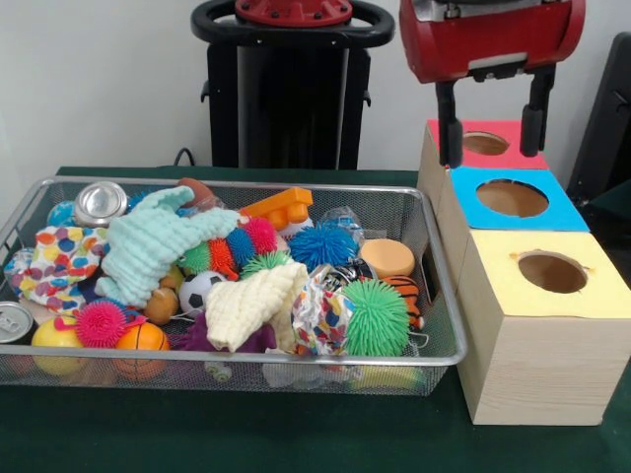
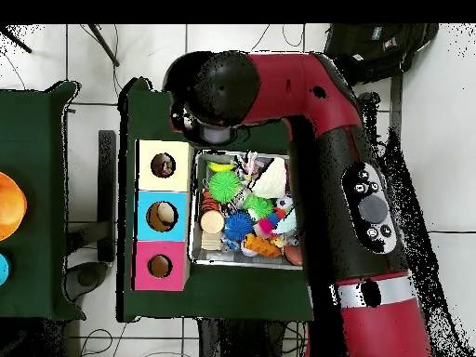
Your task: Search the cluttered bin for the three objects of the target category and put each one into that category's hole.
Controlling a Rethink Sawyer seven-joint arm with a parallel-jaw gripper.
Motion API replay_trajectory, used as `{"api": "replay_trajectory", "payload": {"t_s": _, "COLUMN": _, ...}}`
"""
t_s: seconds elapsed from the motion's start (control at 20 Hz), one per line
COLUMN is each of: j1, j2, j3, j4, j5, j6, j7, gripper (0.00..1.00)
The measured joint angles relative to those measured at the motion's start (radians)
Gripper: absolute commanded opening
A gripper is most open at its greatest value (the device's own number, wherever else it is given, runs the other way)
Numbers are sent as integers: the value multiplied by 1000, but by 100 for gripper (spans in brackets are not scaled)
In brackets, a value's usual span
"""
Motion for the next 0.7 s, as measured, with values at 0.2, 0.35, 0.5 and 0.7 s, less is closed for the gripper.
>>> {"api": "replay_trajectory", "payload": {"t_s": 0.2, "j1": 2, "j2": 54, "j3": 7, "j4": -99, "j5": -32, "j6": 44, "j7": -59, "gripper": 100}}
{"api": "replay_trajectory", "payload": {"t_s": 0.35, "j1": 3, "j2": 78, "j3": 11, "j4": -143, "j5": -46, "j6": 64, "j7": -85, "gripper": 100}}
{"api": "replay_trajectory", "payload": {"t_s": 0.5, "j1": 5, "j2": 116, "j3": 21, "j4": -214, "j5": -68, "j6": 99, "j7": -123, "gripper": 100}}
{"api": "replay_trajectory", "payload": {"t_s": 0.7, "j1": 12, "j2": 170, "j3": 33, "j4": -318, "j5": -103, "j6": 155, "j7": -172, "gripper": 100}}
